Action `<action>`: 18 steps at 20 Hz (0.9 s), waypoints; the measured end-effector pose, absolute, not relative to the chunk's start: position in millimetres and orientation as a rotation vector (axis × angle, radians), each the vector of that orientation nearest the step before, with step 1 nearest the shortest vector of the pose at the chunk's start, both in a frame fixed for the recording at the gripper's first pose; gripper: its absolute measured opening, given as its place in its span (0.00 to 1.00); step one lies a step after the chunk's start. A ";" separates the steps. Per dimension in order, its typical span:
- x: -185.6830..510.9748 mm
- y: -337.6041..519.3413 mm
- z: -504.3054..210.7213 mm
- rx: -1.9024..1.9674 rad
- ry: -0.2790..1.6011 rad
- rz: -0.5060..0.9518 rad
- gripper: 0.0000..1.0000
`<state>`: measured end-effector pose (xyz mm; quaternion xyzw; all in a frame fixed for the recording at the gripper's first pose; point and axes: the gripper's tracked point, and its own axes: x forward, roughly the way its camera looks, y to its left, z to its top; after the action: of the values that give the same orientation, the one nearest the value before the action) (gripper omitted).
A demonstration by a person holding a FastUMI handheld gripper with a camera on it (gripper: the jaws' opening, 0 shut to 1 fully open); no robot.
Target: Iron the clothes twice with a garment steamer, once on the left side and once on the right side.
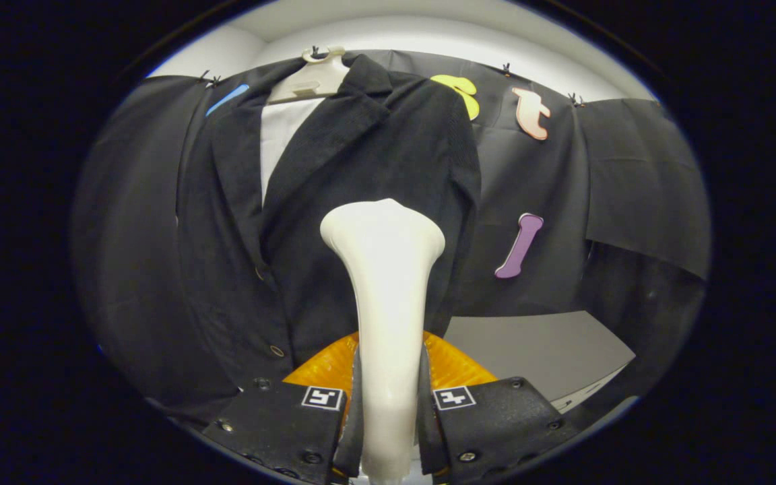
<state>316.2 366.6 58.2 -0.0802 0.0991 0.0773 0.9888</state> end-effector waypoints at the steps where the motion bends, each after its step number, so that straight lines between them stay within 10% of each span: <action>1: 316.2 367.7 51.9 -0.170 0.204 0.153 0.36; 18: 307.0 359.2 -45.0 -0.195 0.329 0.108 0.36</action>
<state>307.0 359.2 -45.0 -0.0967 0.1633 0.0536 0.9804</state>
